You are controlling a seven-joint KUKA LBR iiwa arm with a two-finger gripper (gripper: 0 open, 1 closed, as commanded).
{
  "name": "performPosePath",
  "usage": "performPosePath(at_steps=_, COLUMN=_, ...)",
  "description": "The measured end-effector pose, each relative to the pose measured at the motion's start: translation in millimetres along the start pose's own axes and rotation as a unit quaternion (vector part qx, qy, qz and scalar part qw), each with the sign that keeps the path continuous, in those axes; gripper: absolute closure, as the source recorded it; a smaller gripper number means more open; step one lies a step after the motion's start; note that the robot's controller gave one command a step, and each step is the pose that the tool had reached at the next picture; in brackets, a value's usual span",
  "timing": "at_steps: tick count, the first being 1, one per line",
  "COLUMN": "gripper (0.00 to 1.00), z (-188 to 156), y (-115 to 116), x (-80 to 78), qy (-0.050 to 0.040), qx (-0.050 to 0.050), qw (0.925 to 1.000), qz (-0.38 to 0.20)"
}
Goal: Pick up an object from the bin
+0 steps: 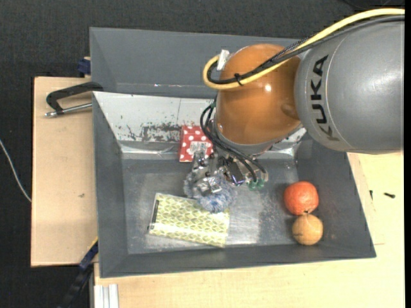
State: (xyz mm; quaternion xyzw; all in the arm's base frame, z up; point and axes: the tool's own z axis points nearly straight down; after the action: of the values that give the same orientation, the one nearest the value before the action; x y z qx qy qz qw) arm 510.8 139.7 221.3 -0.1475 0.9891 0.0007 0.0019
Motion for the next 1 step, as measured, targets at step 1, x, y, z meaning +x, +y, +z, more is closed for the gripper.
performPosePath(at_steps=1, gripper=0.0, z=46.2, y=39.3, x=-37.1, qy=0.001, qx=-0.001, qw=0.9925, qz=-0.122)
